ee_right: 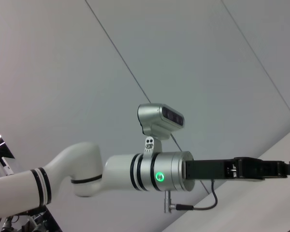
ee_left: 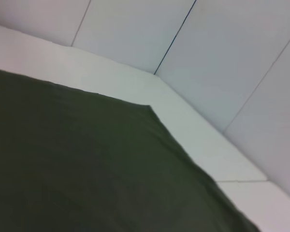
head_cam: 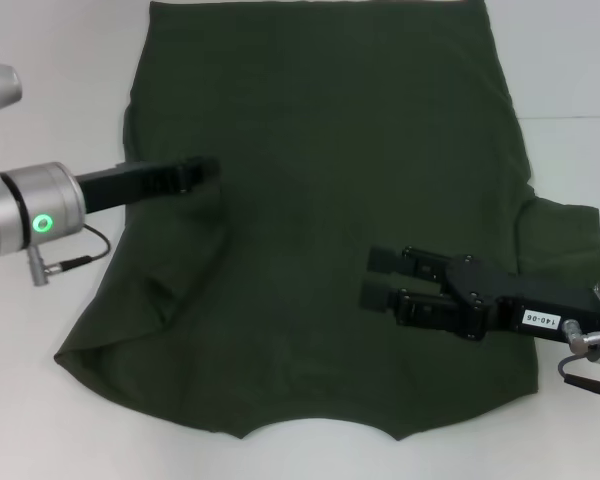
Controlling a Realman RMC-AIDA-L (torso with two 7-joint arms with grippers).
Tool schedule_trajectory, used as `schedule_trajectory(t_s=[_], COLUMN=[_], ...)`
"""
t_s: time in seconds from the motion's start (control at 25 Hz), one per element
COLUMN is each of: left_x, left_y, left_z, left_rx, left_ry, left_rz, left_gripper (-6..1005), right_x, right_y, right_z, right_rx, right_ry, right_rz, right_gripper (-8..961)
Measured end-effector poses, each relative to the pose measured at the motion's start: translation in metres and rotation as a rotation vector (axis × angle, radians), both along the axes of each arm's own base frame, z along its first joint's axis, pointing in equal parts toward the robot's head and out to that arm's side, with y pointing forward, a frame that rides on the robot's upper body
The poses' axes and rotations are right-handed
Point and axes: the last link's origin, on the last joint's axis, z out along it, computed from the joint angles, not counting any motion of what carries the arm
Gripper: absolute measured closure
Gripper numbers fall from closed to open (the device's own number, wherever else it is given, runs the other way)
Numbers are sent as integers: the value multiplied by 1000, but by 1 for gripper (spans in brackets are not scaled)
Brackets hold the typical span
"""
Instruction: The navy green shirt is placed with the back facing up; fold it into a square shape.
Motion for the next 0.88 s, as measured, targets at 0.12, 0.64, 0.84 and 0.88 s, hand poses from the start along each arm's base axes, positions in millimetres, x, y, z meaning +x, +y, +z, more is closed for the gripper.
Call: schedule_trajectory(t_s=[0.12,0.64,0.84,0.88], left_x=[-1,-45,-57,-58], left_y=[-2,-28,-37,-40], left_z=[-5,16,16,13], left_rx=[-8,82,90,83], left_ry=[-46,32,50,55], left_rz=[19,38,51,50], left_gripper=[818,366,290,290], right_x=[0,13,17,17], right_y=[0,7,23,26], right_z=[-1,26,49,53], right_rx=[-3,4,14,18], right_ry=[1,31,69,75], right_rz=[-2,-96,-192,-212], right_gripper=[104,104,105,105])
